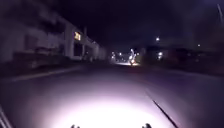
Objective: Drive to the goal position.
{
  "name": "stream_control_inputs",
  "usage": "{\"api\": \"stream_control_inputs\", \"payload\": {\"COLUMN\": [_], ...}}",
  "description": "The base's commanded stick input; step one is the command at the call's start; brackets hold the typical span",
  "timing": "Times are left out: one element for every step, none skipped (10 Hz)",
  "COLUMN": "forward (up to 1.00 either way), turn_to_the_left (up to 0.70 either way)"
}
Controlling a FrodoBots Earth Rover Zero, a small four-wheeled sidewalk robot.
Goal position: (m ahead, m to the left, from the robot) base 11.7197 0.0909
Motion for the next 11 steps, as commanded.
{"api": "stream_control_inputs", "payload": {"forward": [0.85, 0.85, 0.85, 0.85, 0.85, 0.85, 0.85, 0.85, 0.85, 0.85, 0.85], "turn_to_the_left": [0.0, 0.0, 0.0, 0.0, 0.0, 0.0, 0.0, 0.0, 0.0, 0.0, 0.0]}}
